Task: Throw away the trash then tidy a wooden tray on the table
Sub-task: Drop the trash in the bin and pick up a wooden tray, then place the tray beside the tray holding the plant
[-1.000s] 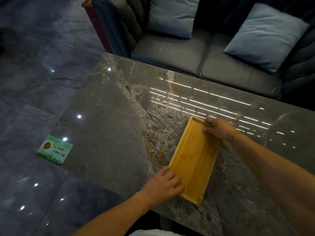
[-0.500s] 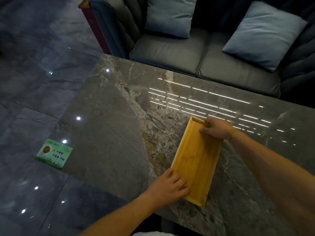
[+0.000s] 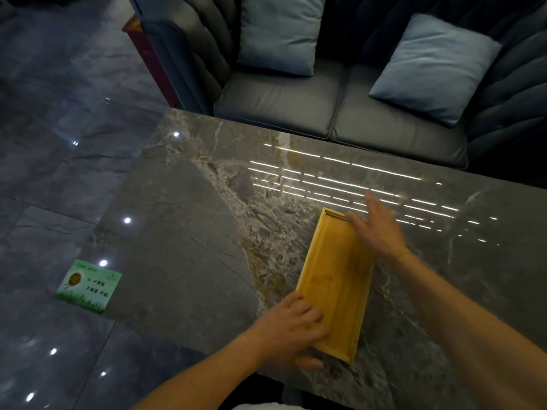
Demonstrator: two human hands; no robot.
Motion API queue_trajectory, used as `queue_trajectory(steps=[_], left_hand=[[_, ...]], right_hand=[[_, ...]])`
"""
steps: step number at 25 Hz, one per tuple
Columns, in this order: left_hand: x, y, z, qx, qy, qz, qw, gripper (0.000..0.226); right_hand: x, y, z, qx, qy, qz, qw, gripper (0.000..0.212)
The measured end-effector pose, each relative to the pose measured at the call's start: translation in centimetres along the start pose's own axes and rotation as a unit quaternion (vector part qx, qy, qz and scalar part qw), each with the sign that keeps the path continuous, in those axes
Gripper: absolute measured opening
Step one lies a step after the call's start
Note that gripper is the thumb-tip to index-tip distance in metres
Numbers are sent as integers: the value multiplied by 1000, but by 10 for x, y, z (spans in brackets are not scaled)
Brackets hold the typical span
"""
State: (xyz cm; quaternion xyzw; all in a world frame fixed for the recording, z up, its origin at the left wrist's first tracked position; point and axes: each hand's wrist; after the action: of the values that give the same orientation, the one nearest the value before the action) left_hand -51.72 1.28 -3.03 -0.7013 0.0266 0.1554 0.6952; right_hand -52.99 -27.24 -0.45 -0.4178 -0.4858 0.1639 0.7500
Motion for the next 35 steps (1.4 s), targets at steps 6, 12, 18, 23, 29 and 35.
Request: queue_trajectory(steps=[6,12,18,23,29,35], left_hand=[[38,-17,-49,89,-427,479,761,62],[22,-1,-59,167,-424,544,705,61],[18,-2,-59,157,-420,507,736,54],[18,-4,-57,157,-402,502,750,56],[21,-3,-65,121,-449,453,761,50],[16,-4,-73,138,-438,427,779,41]], right_hand=[[14,46,135,-90,272,-347,893,79],[31,68,151,-91,277,-424,858,67],[32,70,149,-99,282,-378,876,55],[25,65,150,-94,274,-331,898,55],[11,54,134,-67,262,-282,921,42],[11,57,144,-105,292,-272,911,36]])
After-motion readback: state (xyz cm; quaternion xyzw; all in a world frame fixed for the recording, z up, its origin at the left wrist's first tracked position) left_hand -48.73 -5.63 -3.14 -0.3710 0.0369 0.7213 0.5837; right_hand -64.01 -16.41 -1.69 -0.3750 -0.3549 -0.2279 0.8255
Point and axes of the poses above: each hand's wrist, its own z-axis away from the middle knuckle, its own y-axis out of the palm, x = y × z, and after that the axes turned 12 degrees about -y, right-handed
